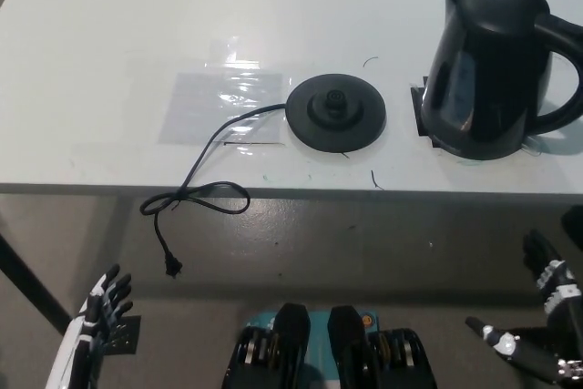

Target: A kettle and its base are kept separately on the desk infront of the robot and the robot uses its right hand to lift the kettle by its handle and places it on its base to align it correctly.

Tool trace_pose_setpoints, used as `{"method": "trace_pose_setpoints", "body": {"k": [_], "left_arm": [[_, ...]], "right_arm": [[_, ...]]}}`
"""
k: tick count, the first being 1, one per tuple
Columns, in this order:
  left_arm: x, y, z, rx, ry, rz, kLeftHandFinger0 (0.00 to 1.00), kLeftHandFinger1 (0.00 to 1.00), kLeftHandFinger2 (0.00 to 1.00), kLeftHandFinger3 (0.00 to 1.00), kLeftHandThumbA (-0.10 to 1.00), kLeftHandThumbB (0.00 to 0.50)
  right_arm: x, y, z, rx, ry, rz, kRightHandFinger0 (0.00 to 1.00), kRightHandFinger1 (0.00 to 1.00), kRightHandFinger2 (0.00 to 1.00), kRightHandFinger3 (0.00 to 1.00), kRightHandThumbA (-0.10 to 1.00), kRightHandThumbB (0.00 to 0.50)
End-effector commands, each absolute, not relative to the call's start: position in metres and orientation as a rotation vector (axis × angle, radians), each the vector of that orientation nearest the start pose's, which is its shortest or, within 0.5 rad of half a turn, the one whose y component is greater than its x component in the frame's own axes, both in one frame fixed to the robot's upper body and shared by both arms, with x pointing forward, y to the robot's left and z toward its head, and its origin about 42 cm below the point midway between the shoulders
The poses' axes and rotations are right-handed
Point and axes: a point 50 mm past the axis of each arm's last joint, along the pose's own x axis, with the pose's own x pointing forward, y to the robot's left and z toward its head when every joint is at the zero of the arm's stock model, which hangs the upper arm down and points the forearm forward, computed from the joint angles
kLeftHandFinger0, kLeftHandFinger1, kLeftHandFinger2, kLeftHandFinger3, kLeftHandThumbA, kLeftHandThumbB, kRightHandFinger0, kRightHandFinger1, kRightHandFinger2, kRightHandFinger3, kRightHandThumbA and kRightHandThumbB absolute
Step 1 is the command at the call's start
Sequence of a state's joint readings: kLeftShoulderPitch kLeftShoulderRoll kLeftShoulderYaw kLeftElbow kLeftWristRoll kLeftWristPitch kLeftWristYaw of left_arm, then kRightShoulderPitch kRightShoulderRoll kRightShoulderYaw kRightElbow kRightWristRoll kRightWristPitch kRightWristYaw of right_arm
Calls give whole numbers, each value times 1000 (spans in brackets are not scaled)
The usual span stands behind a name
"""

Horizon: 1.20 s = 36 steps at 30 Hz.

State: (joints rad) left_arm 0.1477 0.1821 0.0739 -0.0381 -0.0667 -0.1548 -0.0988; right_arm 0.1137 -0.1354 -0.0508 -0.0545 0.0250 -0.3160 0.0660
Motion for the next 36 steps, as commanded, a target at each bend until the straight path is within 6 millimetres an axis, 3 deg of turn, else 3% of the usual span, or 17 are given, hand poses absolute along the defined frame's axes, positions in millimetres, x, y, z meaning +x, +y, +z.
{"method": "trace_pose_setpoints", "body": {"k": [1, 5, 6, 10, 15, 24, 29, 32, 36], "left_arm": [[229, 288, 120, 142, -200, -90, 1000, 1000, 1000, 1000, 1000, 246], [227, 284, 123, 177, -197, -104, 1000, 1000, 1000, 1000, 1000, 198], [228, 282, 124, 190, -196, -109, 1000, 1000, 1000, 1000, 1000, 194], [230, 279, 125, 175, -200, -119, 1000, 1000, 1000, 1000, 1000, 186], [228, 277, 124, 159, -200, -139, 1000, 1000, 1000, 1000, 1000, 181], [231, 275, 124, 145, -204, -152, 1000, 1000, 1000, 1000, 1000, 189], [234, 275, 122, 141, -188, -154, 1000, 1000, 1000, 1000, 1000, 205], [234, 275, 120, 136, -190, -156, 1000, 1000, 1000, 1000, 1000, 189], [234, 276, 118, 135, -186, -152, 1000, 1000, 1000, 1000, 1000, 201]], "right_arm": [[240, -292, 165, -190, -517, -93, 1000, 1000, 1000, 1000, 991, 152], [248, -305, 187, -182, -555, -131, 1000, 1000, 1000, 1000, 985, 179], [254, -312, 201, -189, -587, -152, 1000, 1000, 1000, 1000, 996, 195], [265, -322, 222, -200, -611, -176, 1000, 1000, 1000, 1000, 1000, 200], [304, -346, 256, -119, -622, -142, 1000, 1000, 1000, 1000, 1000, 205], [359, -365, 275, -43, -595, -126, 1000, 1000, 1000, 1000, 1000, 219], [388, -373, 287, -40, -577, -108, 1000, 1000, 1000, 1000, 1000, 255], [404, -373, 291, -36, -562, -95, 1000, 1000, 1000, 1000, 1000, 285], [422, -368, 294, -44, -536, -77, 1000, 1000, 1000, 1000, 1000, 272]]}}
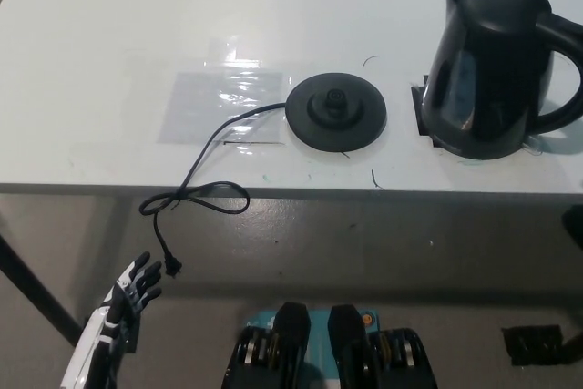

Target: A kettle and its base are kept separately on the desk infront of the robot and the robot uses its right hand to lift the kettle by its handle and places it on its base to align it correctly.

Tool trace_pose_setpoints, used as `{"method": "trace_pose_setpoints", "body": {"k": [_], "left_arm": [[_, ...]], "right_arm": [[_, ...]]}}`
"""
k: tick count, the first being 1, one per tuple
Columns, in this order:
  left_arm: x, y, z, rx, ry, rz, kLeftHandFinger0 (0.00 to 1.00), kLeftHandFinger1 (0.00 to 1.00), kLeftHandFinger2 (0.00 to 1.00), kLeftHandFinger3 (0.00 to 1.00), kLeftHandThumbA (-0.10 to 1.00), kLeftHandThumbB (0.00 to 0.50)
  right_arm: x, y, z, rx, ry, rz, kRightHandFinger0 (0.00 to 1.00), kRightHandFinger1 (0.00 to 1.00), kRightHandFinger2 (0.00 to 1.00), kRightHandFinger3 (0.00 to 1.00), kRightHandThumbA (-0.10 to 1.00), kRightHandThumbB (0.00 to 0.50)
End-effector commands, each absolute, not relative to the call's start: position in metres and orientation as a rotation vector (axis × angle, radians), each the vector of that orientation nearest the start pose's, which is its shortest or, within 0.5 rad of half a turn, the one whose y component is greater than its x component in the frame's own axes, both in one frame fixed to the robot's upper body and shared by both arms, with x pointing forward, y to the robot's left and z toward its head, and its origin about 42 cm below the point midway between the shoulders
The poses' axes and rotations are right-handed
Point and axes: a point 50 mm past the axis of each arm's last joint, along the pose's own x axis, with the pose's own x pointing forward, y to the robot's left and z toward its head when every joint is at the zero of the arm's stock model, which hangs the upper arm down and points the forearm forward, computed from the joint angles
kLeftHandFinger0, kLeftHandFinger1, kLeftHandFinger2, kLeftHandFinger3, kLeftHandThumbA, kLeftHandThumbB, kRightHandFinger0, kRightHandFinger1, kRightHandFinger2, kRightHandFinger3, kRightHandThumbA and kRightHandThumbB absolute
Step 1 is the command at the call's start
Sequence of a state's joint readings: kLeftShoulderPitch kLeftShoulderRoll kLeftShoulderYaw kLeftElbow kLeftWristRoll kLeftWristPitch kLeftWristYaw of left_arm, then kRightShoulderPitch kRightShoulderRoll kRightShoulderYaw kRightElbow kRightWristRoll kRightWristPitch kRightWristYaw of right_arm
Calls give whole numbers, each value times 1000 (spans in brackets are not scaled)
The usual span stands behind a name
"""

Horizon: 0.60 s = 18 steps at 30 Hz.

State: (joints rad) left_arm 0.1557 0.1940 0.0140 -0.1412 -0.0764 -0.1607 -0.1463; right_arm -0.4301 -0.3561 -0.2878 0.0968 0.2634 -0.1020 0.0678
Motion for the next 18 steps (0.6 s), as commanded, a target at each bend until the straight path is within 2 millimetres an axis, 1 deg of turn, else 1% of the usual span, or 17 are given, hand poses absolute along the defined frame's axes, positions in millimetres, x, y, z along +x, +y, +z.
{"method": "trace_pose_setpoints", "body": {"k": [1, 2, 6, 7, 8, 10, 11, 12, 14, 16, 17, 18], "left_arm": [[234, 276, 119, 136, -184, -151, 1000, 1000, 1000, 1000, 1000, 204], [234, 275, 119, 136, -183, -150, 1000, 1000, 1000, 1000, 1000, 204], [237, 275, 119, 137, -186, -156, 1000, 1000, 1000, 1000, 997, 197], [237, 275, 119, 134, -186, -155, 1000, 1000, 1000, 1000, 995, 197], [237, 275, 119, 132, -186, -154, 1000, 1000, 1000, 1000, 994, 197], [237, 275, 119, 133, -185, -153, 1000, 1000, 1000, 1000, 992, 202], [237, 275, 119, 133, -187, -153, 1000, 1000, 1000, 1000, 991, 201], [238, 275, 119, 136, -190, -157, 1000, 1000, 1000, 1000, 991, 194], [240, 275, 120, 136, -193, -162, 1000, 1000, 1000, 1000, 991, 187], [240, 275, 120, 134, -194, -164, 1000, 1000, 1000, 1000, 991, 181], [240, 275, 119, 128, -191, -168, 1000, 1000, 1000, 1000, 992, 179], [239, 275, 118, 121, -187, -166, 1000, 1000, 1000, 1000, 991, 178]], "right_arm": [[427, -366, 295, -52, -524, -76, 1000, 1000, 1000, 1000, 1000, 269], [429, -366, 295, -55, -520, -75, 1000, 1000, 1000, 1000, 992, 244], [447, -357, 297, -76, -499, -57, 1000, 1000, 1000, 1000, 994, 291], [450, -354, 297, -77, -495, -52, 1000, 1000, 1000, 1000, 992, 309], [453, -353, 297, -78, -493, -48, 1000, 1000, 1000, 1000, 991, 313], [459, -348, 296, -104, -483, -43, 1000, 1000, 1000, 1000, 1000, 344], [462, -346, 295, -116, -478, -41, 1000, 1000, 1000, 1000, 1000, 339], [466, -340, 293, -127, -468, -33, 1000, 1000, 1000, 1000, 1000, 270], [470, -335, 293, -129, -462, -29, 1000, 1000, 1000, 1000, 1000, 249], [471, -332, 292, -128, -458, -27, 1000, 1000, 1000, 1000, 1000, 251], [472, -328, 291, -132, -451, -18, 1000, 1000, 1000, 1000, 1000, 260], [474, -324, 289, -139, -446, -9, 1000, 1000, 1000, 1000, 1000, 256]]}}
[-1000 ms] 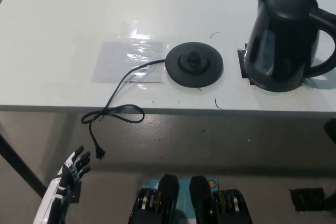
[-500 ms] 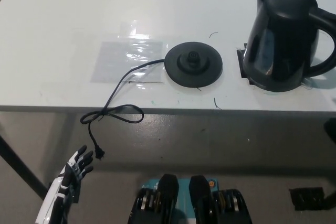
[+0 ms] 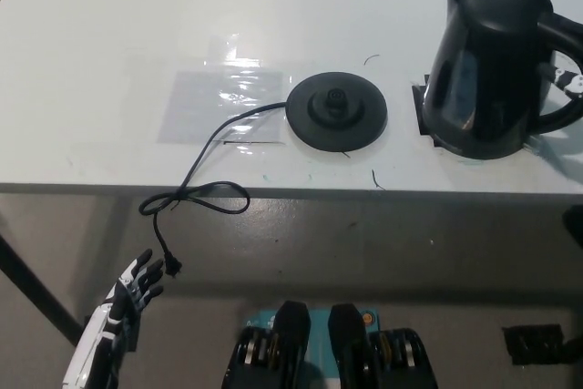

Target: A kettle and its base are kept separately on the desk infront of the robot and the robot uses its right hand to lift the kettle by its handle and places it on its base to align it correctly.

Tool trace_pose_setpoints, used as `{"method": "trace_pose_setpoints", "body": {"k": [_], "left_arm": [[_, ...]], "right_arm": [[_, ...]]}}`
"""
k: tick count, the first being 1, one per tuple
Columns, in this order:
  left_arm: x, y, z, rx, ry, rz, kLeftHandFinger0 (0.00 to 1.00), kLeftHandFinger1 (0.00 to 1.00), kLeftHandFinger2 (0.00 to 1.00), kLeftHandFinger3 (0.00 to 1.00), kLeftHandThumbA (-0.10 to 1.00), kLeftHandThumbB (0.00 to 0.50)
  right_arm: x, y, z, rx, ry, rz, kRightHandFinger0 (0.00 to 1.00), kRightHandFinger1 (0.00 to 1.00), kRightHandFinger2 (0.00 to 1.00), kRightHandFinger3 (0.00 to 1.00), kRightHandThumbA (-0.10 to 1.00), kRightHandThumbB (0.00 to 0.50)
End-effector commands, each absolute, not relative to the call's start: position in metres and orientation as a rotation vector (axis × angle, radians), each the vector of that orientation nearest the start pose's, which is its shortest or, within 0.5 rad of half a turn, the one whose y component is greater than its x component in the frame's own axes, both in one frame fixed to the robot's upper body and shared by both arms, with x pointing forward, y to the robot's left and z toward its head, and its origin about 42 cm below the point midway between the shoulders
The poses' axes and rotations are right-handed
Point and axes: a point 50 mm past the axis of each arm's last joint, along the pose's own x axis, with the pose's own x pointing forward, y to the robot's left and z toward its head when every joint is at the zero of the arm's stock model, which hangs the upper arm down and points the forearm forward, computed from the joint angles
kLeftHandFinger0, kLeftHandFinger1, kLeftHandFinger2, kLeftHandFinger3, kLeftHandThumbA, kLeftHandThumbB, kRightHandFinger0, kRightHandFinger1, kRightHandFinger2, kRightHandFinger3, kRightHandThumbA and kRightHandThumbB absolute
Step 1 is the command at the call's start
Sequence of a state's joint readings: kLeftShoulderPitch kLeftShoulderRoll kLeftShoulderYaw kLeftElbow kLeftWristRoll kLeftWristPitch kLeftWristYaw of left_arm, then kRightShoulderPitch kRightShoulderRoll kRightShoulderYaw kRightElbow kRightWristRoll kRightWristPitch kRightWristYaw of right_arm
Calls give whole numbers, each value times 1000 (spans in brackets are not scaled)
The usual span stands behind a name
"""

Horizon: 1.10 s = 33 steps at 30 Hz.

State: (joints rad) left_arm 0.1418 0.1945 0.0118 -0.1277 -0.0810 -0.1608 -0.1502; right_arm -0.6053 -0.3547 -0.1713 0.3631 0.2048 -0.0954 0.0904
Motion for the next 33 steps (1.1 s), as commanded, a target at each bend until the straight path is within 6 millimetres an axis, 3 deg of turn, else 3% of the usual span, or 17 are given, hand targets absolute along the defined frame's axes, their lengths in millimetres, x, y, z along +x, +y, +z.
{"method": "trace_pose_setpoints", "body": {"k": [1, 6, 11, 15, 22, 23, 25, 27, 28, 29, 30, 31, 32, 33], "left_arm": [[239, 275, 117, 119, -187, -165, 1000, 1000, 1000, 1000, 990, 177], [239, 274, 118, 119, -187, -164, 1000, 1000, 1000, 1000, 1000, 187], [240, 276, 120, 117, -190, -163, 1000, 1000, 1000, 1000, 1000, 193], [241, 277, 119, 111, -185, -161, 1000, 1000, 1000, 1000, 1000, 184], [242, 276, 120, 109, -181, -163, 1000, 1000, 1000, 1000, 1000, 191], [242, 276, 120, 111, -181, -162, 1000, 1000, 1000, 1000, 1000, 189], [242, 276, 119, 110, -180, -161, 1000, 1000, 1000, 1000, 1000, 188], [242, 276, 120, 115, -185, -163, 1000, 1000, 1000, 1000, 1000, 189], [243, 276, 120, 116, -187, -164, 1000, 1000, 1000, 1000, 1000, 181], [243, 276, 120, 116, -188, -165, 1000, 1000, 1000, 1000, 1000, 181], [243, 276, 120, 116, -188, -165, 1000, 1000, 1000, 1000, 1000, 179], [244, 275, 120, 117, -189, -166, 1000, 1000, 1000, 1000, 1000, 183], [245, 275, 121, 118, -190, -167, 1000, 1000, 1000, 1000, 1000, 185], [245, 275, 122, 116, -189, -166, 1000, 1000, 1000, 1000, 1000, 186]], "right_arm": [[475, -322, 287, -142, -441, -8, 1000, 1000, 1000, 1000, 1000, 255], [484, -320, 275, -172, -386, -10, 1000, 1000, 1000, 1000, 1000, 206], [492, -329, 271, -155, -366, -31, 1000, 1000, 1000, 1000, 1000, 201], [493, -339, 269, -147, -363, -43, 1000, 1000, 1000, 1000, 1000, 248], [492, -351, 266, -134, -351, -54, 1000, 1000, 1000, 1000, 1000, 226], [492, -353, 264, -131, -351, -60, 1000, 1000, 1000, 1000, 999, 255], [491, -354, 265, -126, -358, -72, 1000, 1000, 1000, 1000, 979, 248], [489, -352, 268, -140, -382, -123, 1000, 1000, 1000, 1000, 923, 310], [488, -351, 270, -137, -407, -177, 850, 851, 858, 953, 818, 277], [486, -350, 272, -130, -434, -236, 850, 851, 858, 953, 818, 277], [486, -349, 273, -94, -456, -261, 433, 474, 579, 693, 587, 249], [487, -348, 276, -74, -483, -308, 119, 144, 271, 421, 396, 205], [486, -347, 281, -50, -524, -376, 24, 51, 254, 318, 222, 208], [486, -345, 285, -30, -548, -396, 5, 44, 280, 283, 50, 201]]}}
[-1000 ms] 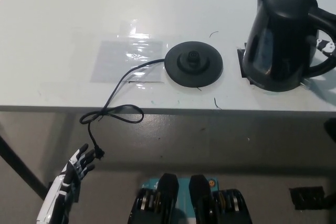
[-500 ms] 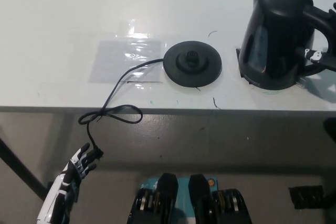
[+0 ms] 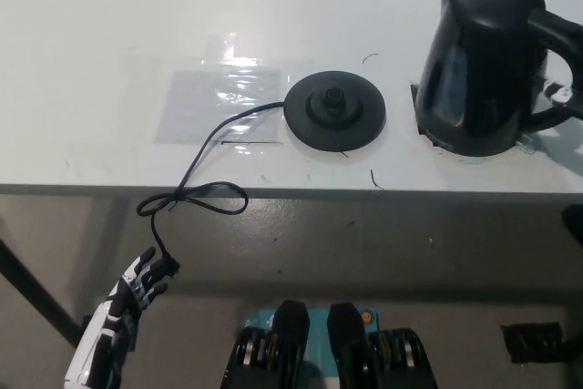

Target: A kettle and its base are kept separately on the desk infront of the robot and the robot uses its right hand to lift the kettle by its handle and places it on its base to align it correctly.

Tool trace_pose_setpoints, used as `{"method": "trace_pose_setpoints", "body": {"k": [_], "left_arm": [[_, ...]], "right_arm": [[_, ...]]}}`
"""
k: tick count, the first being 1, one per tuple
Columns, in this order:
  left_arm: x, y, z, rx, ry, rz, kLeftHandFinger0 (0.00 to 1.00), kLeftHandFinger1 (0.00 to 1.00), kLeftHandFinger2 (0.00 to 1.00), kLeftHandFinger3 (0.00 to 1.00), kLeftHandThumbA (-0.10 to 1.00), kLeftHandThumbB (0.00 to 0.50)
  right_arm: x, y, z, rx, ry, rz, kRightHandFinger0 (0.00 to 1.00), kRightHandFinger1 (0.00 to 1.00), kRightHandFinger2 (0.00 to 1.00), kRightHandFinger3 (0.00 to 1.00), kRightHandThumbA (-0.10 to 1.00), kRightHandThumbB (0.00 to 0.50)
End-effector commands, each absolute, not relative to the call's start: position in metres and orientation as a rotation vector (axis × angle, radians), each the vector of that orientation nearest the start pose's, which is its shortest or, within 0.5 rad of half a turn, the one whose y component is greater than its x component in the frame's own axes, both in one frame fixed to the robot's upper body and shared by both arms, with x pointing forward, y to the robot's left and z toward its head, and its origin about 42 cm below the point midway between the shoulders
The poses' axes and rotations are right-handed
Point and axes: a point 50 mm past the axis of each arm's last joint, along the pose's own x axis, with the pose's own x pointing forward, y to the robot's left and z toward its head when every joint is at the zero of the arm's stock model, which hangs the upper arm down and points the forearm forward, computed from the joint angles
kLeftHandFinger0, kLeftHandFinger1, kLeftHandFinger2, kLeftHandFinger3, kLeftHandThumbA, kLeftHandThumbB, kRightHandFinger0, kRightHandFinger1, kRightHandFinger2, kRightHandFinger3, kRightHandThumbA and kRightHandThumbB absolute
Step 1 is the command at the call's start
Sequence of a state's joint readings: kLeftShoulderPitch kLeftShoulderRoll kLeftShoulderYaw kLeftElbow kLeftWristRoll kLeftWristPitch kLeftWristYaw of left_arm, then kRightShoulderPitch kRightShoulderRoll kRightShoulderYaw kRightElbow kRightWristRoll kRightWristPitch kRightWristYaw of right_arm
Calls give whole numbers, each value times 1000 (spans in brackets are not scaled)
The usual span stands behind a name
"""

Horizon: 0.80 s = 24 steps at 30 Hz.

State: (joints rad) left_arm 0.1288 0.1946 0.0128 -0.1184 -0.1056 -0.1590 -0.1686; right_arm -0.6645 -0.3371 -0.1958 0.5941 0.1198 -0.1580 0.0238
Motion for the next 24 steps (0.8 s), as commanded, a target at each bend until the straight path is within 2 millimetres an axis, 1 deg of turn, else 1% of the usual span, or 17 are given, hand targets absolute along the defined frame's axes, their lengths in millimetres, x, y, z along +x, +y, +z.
{"method": "trace_pose_setpoints", "body": {"k": [1, 2, 3, 4, 5, 8, 9, 10, 12, 13, 16, 19, 20, 22, 23, 24], "left_arm": [[245, 275, 122, 115, -189, -164, 1000, 1000, 1000, 1000, 1000, 185], [245, 276, 122, 117, -189, -164, 1000, 1000, 1000, 1000, 1000, 184], [245, 276, 122, 119, -188, -163, 1000, 1000, 1000, 1000, 1000, 185], [245, 276, 122, 118, -186, -163, 1000, 1000, 1000, 1000, 1000, 186], [245, 276, 123, 116, -182, -163, 1000, 1000, 1000, 1000, 1000, 194], [246, 275, 123, 110, -179, -164, 1000, 1000, 1000, 1000, 1000, 200], [247, 275, 122, 105, -178, -166, 1000, 1000, 1000, 1000, 1000, 187], [247, 275, 122, 104, -178, -167, 1000, 1000, 1000, 1000, 1000, 186], [247, 275, 122, 106, -177, -168, 1000, 1000, 1000, 1000, 1000, 186], [247, 276, 122, 110, -176, -170, 1000, 1000, 1000, 1000, 1000, 193], [247, 276, 123, 106, -176, -172, 1000, 1000, 1000, 1000, 1000, 203], [248, 277, 122, 105, -179, -172, 1000, 1000, 1000, 1000, 1000, 206], [249, 278, 122, 106, -180, -173, 1000, 1000, 1000, 1000, 1000, 215], [249, 278, 122, 107, -181, -173, 1000, 1000, 1000, 1000, 1000, 215], [249, 278, 122, 108, -182, -175, 1000, 1000, 1000, 1000, 1000, 209], [249, 278, 122, 109, -185, -178, 1000, 1000, 1000, 1000, 1000, 198]], "right_arm": [[484, -342, 292, 11, -586, -413, 1, 99, 381, 399, -12, 174], [483, -340, 294, 29, -600, -416, 0, 139, 460, 494, -25, 167], [482, -339, 297, 50, -618, -418, 8, 178, 533, 583, -1, 165], [481, -338, 300, 62, -629, -419, 31, 229, 595, 641, 2, 162], [478, -336, 304, 87, -649, -420, 26, 287, 670, 718, -8, 145], [475, -335, 307, 97, -660, -422, 31, 295, 670, 737, 4, 133], [472, -334, 310, 101, -670, -426, 48, 326, 692, 750, -10, 124], [472, -334, 311, 104, -676, -429, 43, 328, 692, 750, -18, 127], [471, -335, 312, 111, -680, -434, 33, 327, 697, 756, -26, 120], [470, -336, 312, 121, -679, -435, 13, 316, 692, 761, -23, 115], [470, -337, 313, 128, -675, -437, 10, 318, 704, 776, -6, 115], [470, -339, 313, 134, -668, -441, 1, 310, 700, 769, -16, 113], [470, -339, 313, 137, -668, -442, 0, 287, 677, 751, -42, 110], [470, -339, 313, 139, -668, -443, 0, 287, 677, 751, -42, 110], [471, -338, 314, 148, -673, -447, 0, 258, 640, 721, -95, 100], [471, -335, 318, 172, -687, -455, 0, 220, 605, 697, -100, 91]]}}
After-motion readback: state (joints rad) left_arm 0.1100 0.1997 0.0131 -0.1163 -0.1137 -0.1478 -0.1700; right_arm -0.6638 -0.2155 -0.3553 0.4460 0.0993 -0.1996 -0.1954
